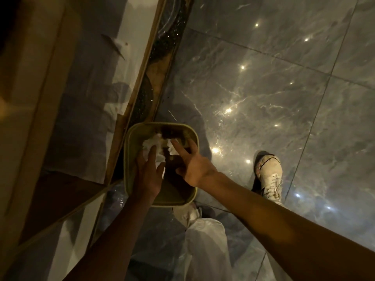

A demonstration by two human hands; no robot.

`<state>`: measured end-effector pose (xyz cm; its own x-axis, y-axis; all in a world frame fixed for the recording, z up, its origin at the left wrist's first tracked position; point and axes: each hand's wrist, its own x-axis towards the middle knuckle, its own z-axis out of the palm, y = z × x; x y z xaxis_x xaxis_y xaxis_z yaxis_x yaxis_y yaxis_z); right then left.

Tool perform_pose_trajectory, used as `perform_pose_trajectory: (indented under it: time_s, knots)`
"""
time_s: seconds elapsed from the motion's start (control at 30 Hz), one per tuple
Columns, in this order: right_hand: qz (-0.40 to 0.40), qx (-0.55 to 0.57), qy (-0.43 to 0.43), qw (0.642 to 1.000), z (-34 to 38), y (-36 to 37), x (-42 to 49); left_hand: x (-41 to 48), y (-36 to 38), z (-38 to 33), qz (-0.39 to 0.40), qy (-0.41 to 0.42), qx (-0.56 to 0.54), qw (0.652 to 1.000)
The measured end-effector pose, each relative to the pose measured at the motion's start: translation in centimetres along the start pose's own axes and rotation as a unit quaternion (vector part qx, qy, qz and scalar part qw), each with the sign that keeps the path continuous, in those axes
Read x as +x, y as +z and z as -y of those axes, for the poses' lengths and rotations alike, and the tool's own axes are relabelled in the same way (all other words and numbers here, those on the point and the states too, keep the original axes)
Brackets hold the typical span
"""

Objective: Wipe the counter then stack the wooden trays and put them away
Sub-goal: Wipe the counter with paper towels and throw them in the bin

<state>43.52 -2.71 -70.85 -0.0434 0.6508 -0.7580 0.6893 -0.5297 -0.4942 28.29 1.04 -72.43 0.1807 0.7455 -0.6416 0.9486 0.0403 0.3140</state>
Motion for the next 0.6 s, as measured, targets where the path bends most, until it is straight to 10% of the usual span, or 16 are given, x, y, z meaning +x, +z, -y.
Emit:
perform_pose_trajectory:
  time_s: [0.6]
  knots:
    - [-0.035,-0.093,-0.120,0.988,3.1,-18.9,-26.8,-24.4,-16.4,-15.7,-0.077,-0.052,-0.044,0.995]
